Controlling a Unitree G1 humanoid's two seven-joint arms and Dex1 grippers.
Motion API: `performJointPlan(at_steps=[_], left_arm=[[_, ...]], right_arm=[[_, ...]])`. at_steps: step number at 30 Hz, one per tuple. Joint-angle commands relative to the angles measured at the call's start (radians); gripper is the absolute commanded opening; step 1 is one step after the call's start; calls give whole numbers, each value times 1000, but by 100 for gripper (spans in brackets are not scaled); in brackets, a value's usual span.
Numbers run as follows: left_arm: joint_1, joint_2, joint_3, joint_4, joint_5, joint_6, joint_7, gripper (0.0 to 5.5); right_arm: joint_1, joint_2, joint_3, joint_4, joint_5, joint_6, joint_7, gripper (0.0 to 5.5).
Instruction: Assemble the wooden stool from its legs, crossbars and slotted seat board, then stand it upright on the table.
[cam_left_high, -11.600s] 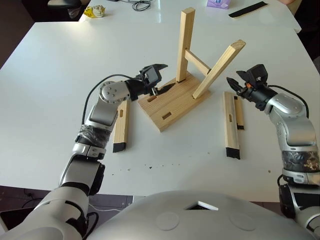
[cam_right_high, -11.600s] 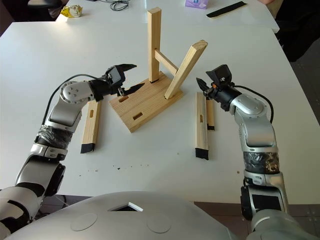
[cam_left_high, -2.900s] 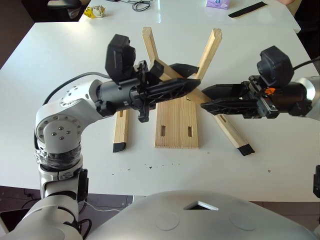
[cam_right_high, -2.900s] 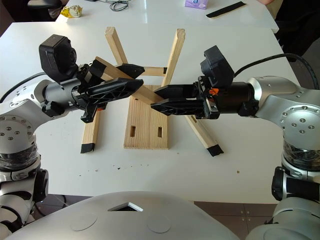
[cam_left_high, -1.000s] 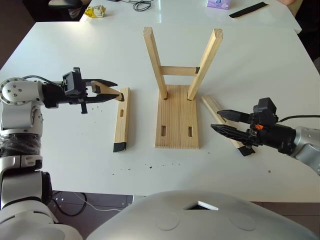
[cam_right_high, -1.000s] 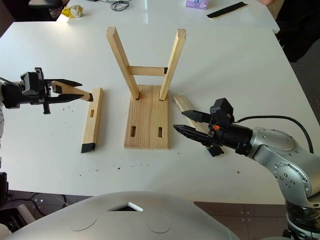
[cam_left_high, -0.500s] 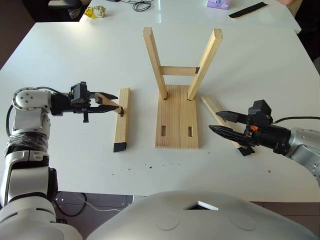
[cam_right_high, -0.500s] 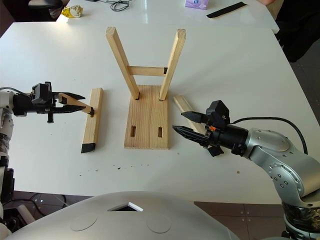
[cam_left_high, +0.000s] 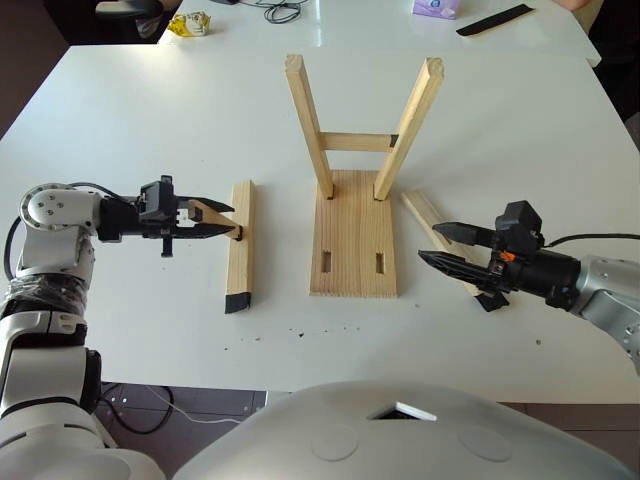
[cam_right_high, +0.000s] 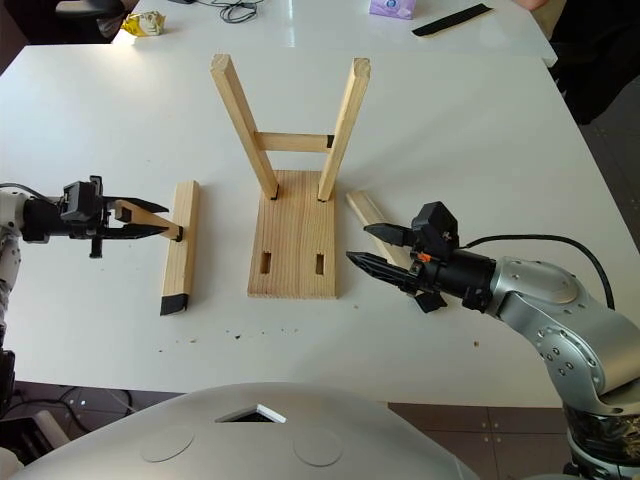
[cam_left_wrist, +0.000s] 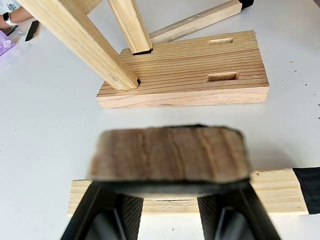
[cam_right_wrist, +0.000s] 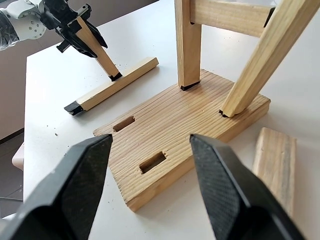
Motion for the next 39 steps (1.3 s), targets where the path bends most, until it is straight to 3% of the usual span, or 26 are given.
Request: performJointPlan(at_steps=[1,5,15,24,28,29,33,39], left_arm=[[31,35,-52,-10,11,28,-7,130],[54,23,-45,-47,21,56,-6,130],[114,-11,10,-231,43,284,177,130],[190,17,-14,-329,81,327,153,130],[188,-4,-13,-322,126,314,217,130],[180,-16,-12,-308,143,300,243,166],[162,-44,-16,-310,137,375,258,210],[182,-116,7,-302,148,345,317,301]], right_arm=[[9,2,13,-6,-26,-11,-9,285],[3,-8,32,0,-55,-17,-3,285],[-10,-44,63,27,-124,-30,45,285],[-18,-53,79,30,-145,-39,61,285],[-17,-57,81,27,-158,-45,74,285],[-17,-58,82,27,-161,-46,76,285],[-26,-62,84,33,-167,-47,87,285],[-29,-60,96,45,-181,-54,101,285]])
